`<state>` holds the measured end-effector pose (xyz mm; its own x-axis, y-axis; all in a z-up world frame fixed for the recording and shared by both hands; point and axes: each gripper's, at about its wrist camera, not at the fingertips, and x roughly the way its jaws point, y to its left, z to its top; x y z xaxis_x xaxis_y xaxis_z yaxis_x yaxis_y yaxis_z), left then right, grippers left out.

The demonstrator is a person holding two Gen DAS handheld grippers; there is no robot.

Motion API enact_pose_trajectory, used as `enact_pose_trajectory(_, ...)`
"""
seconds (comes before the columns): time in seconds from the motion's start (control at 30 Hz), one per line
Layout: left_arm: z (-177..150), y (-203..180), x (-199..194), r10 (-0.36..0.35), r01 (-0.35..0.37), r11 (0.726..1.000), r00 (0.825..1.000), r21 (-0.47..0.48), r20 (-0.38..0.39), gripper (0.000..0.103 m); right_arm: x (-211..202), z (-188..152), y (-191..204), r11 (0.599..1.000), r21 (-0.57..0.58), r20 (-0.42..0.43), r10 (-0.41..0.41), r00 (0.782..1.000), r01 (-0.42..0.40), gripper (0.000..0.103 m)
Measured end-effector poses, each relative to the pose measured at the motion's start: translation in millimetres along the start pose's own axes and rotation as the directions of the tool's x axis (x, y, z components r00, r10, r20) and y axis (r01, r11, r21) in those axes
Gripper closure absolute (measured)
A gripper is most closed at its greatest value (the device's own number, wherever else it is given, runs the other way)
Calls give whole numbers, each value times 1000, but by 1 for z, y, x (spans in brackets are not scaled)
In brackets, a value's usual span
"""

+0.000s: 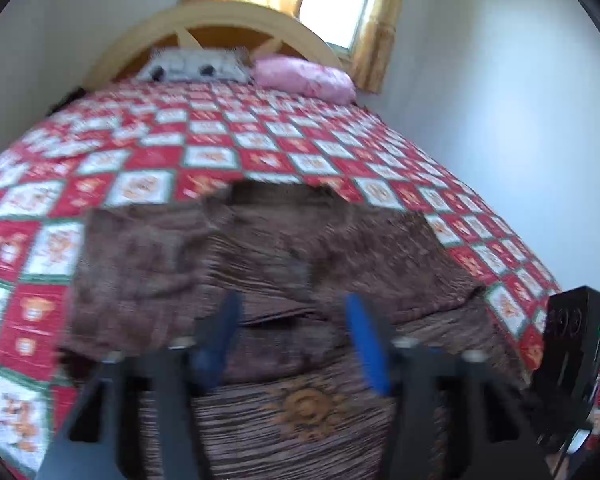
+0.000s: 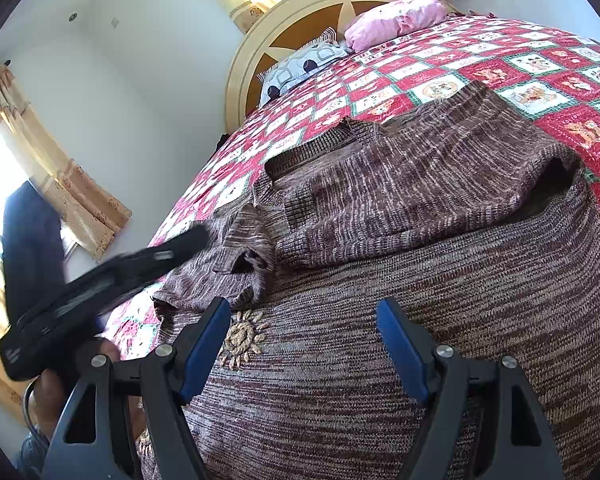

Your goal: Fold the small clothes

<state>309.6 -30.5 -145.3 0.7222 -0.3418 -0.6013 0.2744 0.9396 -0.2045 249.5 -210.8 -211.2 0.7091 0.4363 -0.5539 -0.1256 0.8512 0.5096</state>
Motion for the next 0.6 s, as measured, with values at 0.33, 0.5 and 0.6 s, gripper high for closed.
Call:
enact_pose_trajectory(0.33,-38,99,2,484,-490,872,861,5,-156,14,-3,0,5,999,-26,14,-22,1000,22,27)
enact_pose_trajectory(0.5,-42,120,14,418,-443,893,881,-79,-221,3,-2,6,44,975,-189,-8,-121,993,117,27)
enact_pose_trajectory(0.6,-46,129,12,393,-431,892,890,-141,-232,0,15,19,79,941,-312,-43,-155,987,134,27)
